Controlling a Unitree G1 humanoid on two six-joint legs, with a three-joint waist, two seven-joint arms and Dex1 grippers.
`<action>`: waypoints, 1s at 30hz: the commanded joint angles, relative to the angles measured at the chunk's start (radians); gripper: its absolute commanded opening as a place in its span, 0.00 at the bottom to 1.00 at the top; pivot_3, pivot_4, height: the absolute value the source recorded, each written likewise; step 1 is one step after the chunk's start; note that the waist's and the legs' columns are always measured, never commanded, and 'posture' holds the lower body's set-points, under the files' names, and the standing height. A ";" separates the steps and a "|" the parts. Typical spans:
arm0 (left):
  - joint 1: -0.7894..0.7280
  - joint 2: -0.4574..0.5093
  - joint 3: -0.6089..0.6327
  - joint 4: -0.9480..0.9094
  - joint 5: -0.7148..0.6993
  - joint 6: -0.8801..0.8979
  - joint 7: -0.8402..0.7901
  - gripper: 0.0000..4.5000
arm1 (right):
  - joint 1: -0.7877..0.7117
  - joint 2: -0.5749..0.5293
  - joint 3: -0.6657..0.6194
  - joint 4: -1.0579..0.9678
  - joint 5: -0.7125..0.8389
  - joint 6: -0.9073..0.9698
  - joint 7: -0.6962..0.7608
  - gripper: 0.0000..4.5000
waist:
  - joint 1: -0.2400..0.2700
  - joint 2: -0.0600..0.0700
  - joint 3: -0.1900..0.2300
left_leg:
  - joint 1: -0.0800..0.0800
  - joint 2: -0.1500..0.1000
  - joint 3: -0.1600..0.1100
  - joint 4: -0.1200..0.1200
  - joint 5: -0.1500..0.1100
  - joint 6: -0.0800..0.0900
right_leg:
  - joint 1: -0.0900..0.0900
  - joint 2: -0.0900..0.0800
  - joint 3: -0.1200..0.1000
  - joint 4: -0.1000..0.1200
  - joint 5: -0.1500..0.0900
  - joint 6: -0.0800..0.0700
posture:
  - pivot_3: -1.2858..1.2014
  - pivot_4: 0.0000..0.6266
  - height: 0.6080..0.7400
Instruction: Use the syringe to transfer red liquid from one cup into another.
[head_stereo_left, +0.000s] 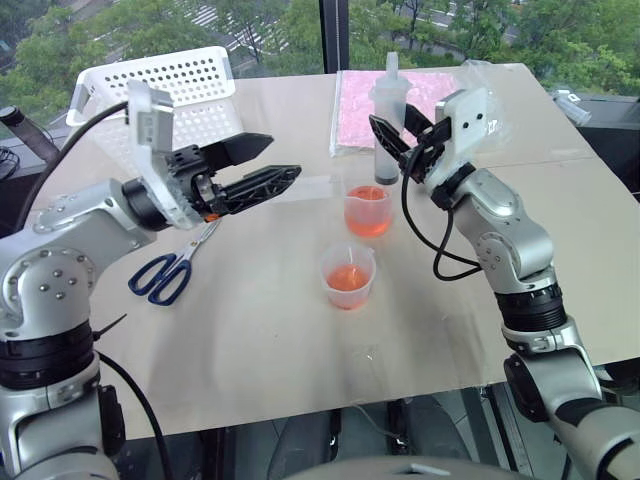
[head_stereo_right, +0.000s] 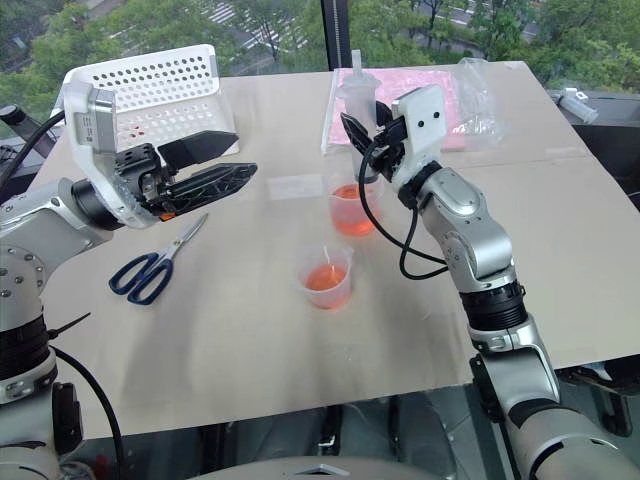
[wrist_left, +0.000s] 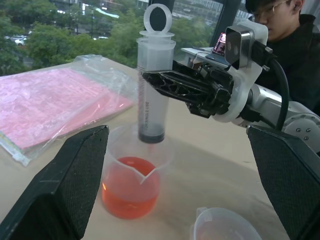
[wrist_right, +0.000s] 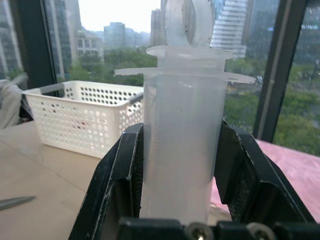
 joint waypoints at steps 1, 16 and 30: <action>-0.052 -0.020 -0.023 0.011 0.046 -0.034 0.006 1.00 | 0.033 0.038 -0.003 0.025 -0.018 -0.066 0.050 0.34 | 0.004 0.000 0.000 | 0.000 0.000 0.000 0.000 0.000 0.000 | 0.000 0.000 0.000 0.000 0.000 0.000 | 0.52 0.24 1.00; -0.259 -0.071 -0.237 0.176 0.362 -0.129 -0.033 1.00 | 0.091 0.116 -0.023 0.174 -0.090 -0.281 0.174 0.34 | 0.009 0.000 0.000 | 0.000 -0.002 -0.001 0.001 0.000 -0.001 | 0.000 0.002 0.000 0.002 0.000 0.000 | 0.52 0.24 1.00; -0.488 -0.238 -0.327 0.409 0.557 -0.214 -0.119 1.00 | 0.111 0.150 -0.048 0.170 -0.088 -0.301 0.201 0.34 | -0.026 0.000 0.000 | 0.000 -0.003 -0.001 0.002 0.001 -0.002 | -0.003 0.000 0.002 0.008 0.000 0.000 | 0.52 0.24 1.00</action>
